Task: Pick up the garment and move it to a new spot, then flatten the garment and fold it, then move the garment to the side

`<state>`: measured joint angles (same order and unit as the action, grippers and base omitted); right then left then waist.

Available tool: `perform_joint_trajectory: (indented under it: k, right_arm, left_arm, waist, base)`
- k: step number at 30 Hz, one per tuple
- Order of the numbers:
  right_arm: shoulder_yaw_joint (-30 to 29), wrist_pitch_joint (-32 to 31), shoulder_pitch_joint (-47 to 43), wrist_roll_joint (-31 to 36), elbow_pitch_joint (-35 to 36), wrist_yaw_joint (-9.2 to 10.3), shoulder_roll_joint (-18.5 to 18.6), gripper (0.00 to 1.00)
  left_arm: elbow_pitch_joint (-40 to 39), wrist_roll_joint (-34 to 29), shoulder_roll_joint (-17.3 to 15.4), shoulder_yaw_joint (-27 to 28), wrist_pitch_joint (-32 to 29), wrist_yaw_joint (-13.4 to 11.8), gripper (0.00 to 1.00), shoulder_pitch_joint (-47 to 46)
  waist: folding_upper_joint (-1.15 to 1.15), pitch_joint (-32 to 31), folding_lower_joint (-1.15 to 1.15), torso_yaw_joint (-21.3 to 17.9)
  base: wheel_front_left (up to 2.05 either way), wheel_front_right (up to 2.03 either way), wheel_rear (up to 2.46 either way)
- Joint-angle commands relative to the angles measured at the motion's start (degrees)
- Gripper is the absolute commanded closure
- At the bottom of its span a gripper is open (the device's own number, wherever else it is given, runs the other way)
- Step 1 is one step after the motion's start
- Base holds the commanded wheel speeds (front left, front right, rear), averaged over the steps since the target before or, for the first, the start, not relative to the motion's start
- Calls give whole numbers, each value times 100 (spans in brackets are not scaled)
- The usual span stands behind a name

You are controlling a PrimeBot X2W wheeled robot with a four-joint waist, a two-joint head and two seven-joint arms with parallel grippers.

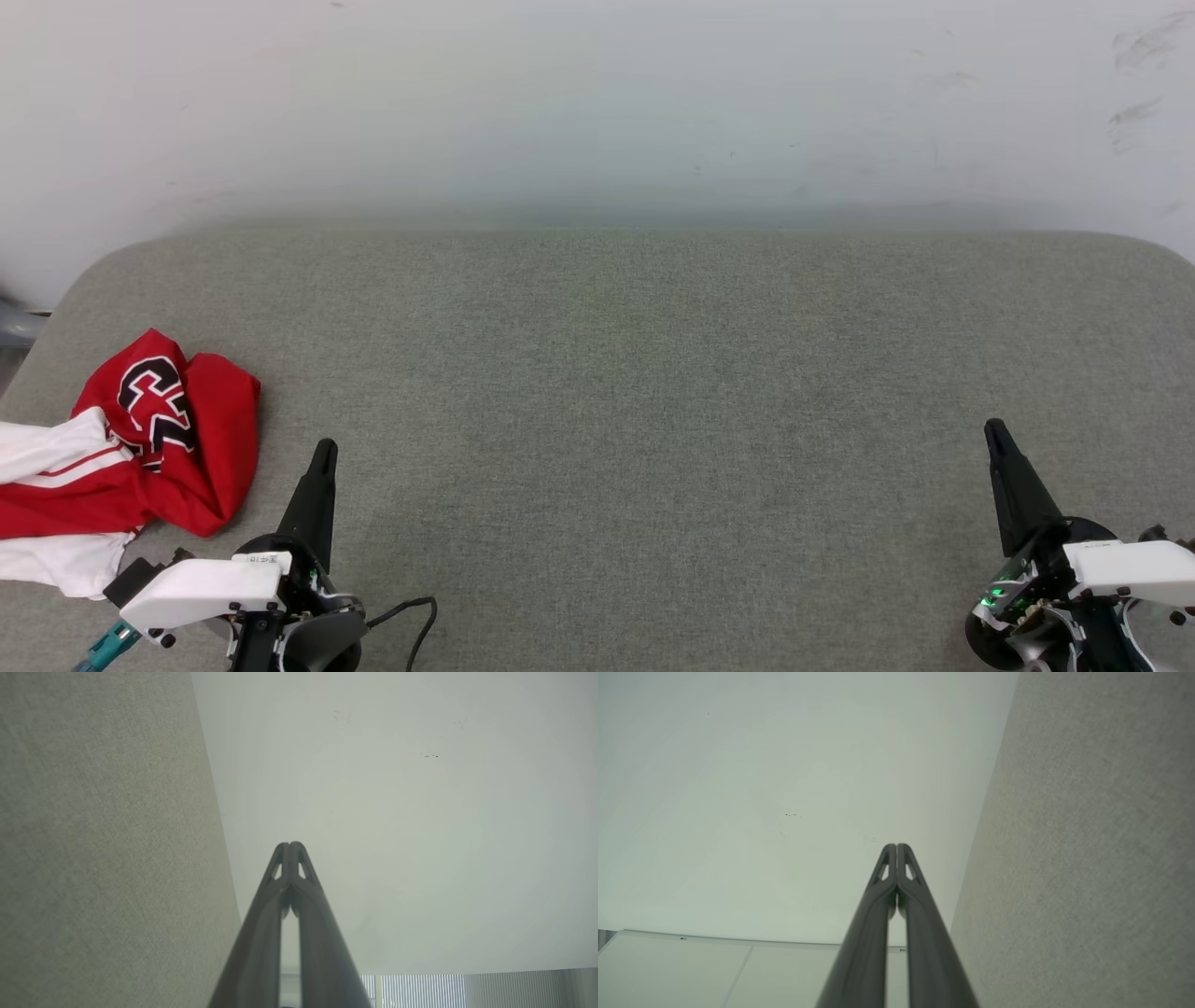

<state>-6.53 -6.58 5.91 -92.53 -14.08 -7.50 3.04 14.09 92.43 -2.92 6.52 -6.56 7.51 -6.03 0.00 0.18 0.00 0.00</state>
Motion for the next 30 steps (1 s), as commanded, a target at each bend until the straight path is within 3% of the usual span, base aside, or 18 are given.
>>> perform_joint_trajectory:
  k: [1,30]
  right_arm:
    - [-4,-10,74,33,-6,2,-25,100]
    - [-1,-7,73,29,-5,2,-24,100]
  left_arm:
    - [3,-16,7,22,-16,15,100,-49]
    - [3,-13,7,19,-14,15,100,-49]
  waist:
    - [0,0,0,0]
    - [0,0,0,0]
  base:
    - [0,0,0]
    - [0,0,0]
